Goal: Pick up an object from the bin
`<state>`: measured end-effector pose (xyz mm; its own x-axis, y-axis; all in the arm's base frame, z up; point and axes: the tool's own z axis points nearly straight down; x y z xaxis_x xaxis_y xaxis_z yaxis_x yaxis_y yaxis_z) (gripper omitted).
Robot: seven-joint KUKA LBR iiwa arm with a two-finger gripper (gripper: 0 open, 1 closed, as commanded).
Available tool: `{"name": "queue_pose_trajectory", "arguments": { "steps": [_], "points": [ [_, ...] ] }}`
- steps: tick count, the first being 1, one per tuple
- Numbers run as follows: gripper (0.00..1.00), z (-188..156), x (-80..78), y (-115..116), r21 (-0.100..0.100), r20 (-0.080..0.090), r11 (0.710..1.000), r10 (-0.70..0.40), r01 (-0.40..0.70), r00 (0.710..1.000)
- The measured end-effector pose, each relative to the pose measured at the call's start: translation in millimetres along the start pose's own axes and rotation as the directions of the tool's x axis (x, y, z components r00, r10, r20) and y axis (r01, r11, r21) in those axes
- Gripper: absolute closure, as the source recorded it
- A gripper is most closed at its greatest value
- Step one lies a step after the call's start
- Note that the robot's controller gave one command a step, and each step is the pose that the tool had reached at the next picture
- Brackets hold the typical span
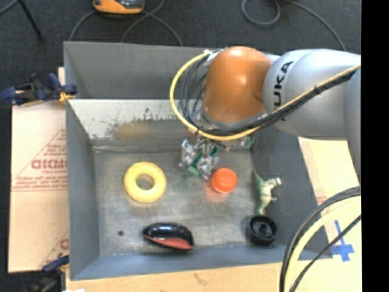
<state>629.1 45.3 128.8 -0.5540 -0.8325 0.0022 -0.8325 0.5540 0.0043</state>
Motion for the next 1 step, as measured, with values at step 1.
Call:
{"name": "queue_pose_trajectory", "arguments": {
  "steps": [1],
  "points": [
    [1.00, -171.2, 2.0, -27.8, 0.010, 0.008, 0.998, -0.055, 0.055, 0.998]
  ]
}}
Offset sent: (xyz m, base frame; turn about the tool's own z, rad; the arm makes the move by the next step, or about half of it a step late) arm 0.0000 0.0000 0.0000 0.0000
